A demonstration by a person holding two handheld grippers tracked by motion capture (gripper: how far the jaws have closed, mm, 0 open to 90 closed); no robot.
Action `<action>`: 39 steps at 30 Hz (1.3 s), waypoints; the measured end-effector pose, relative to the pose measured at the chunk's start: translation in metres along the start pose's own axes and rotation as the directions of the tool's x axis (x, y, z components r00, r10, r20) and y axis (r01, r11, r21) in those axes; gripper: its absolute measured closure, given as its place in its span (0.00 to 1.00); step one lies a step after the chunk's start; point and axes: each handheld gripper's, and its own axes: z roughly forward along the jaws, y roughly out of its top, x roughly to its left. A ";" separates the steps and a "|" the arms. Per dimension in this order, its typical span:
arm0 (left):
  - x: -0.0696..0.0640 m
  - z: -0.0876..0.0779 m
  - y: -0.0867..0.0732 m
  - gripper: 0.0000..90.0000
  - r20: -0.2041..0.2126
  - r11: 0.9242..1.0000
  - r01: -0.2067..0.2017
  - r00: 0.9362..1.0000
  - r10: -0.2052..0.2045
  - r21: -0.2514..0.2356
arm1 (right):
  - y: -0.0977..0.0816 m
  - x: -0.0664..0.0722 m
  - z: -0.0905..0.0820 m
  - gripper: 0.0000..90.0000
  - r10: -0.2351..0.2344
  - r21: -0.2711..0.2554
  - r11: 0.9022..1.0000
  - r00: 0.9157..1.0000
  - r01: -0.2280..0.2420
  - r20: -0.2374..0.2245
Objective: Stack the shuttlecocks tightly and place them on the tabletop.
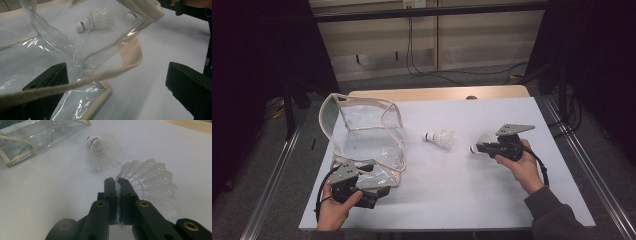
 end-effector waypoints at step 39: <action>-0.001 0.001 0.000 0.05 -0.006 1.000 0.008 1.000 -0.008 -0.005 | -0.028 -0.002 -0.019 0.74 0.003 0.082 0.997 1.000 -0.004 0.016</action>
